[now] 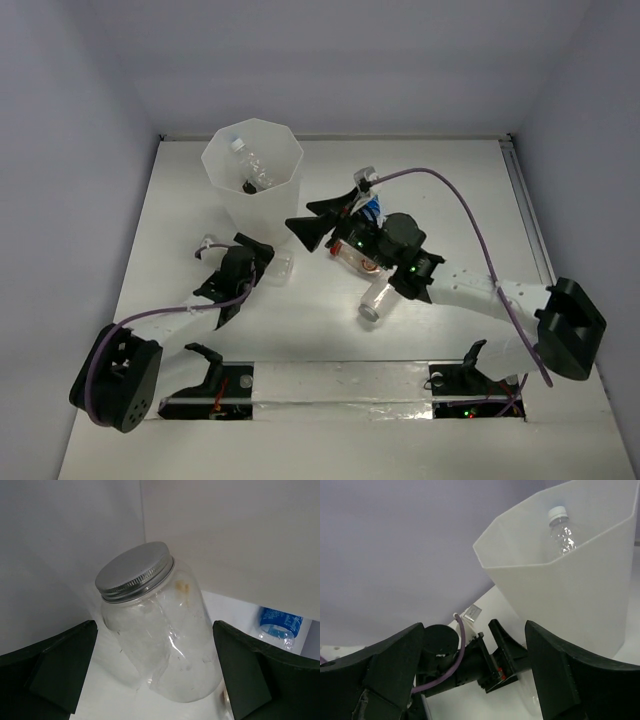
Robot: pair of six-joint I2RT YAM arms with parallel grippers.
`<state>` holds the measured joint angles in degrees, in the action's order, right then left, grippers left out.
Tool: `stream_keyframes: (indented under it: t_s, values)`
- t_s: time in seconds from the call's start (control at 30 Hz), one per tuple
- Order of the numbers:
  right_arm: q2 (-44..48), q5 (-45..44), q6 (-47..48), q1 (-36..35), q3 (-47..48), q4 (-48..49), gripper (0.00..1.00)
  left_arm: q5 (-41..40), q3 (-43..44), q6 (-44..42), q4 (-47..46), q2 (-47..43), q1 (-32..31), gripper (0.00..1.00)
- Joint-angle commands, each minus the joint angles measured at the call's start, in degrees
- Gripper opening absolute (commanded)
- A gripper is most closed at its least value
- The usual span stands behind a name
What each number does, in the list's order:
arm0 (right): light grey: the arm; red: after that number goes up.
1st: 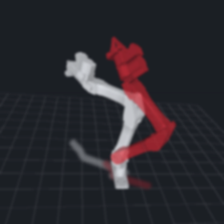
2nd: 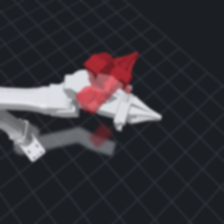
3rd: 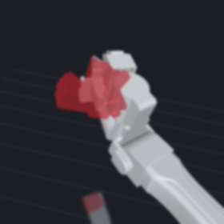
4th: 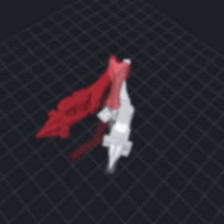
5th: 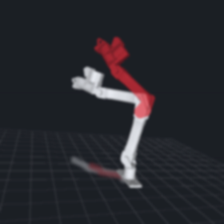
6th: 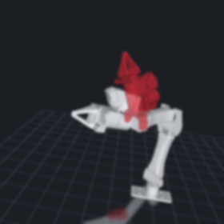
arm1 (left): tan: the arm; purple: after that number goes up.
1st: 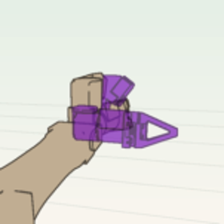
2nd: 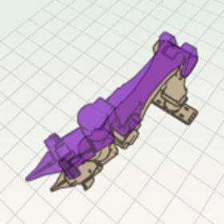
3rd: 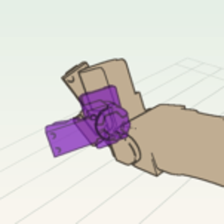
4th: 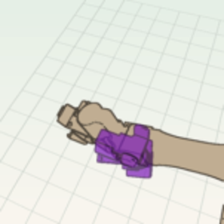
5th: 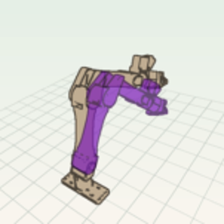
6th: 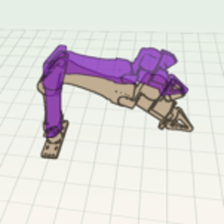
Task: Put the plastic bottles in the bin
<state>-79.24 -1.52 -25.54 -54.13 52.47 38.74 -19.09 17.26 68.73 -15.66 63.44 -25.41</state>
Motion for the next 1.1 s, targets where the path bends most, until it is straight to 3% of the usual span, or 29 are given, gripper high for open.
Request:
stream_keyframes:
  t_s: [0.0,0.3,0.43,0.57,0.73,0.87,1.07]
  values:
    - [3.4,-0.9,-3.0,-0.8,-4.1,2.4,0.86,-3.4,0.9,-0.5,1.6,1.1,0.1,0.99]
    - [12.3,-4.2,-6.8,-1.3,-11.8,-5.9,0.86,-6.4,1.8,-0.7,1.1,2.4,0.1,0.75]
    - [17.3,-8.4,-9.5,-1.3,-15.7,-16.6,0.86,-6.0,1.2,-1.9,0.3,1.9,0.1,0.59]
    - [21.1,-15.8,-11.9,-1.3,-18.9,-27.2,0.86,-5.3,-1.4,-3.2,-0.3,-2.0,0.1,0.5]
    - [24.0,-21.6,-11.6,0.2,-19.2,-35.5,0.89,-1.4,-5.6,-4.7,0.5,-11.2,-0.4,0.5]
    - [19.9,-18.5,-6.3,4.5,-11.9,-40.9,0.94,1.1,-6.4,-6.0,4.8,-19.2,-2.3,0.49]
    - [9.6,-11.8,0.0,17.0,-0.8,-44.1,0.99,0.5,-3.5,-6.5,18.4,-35.3,-6.1,0.49]
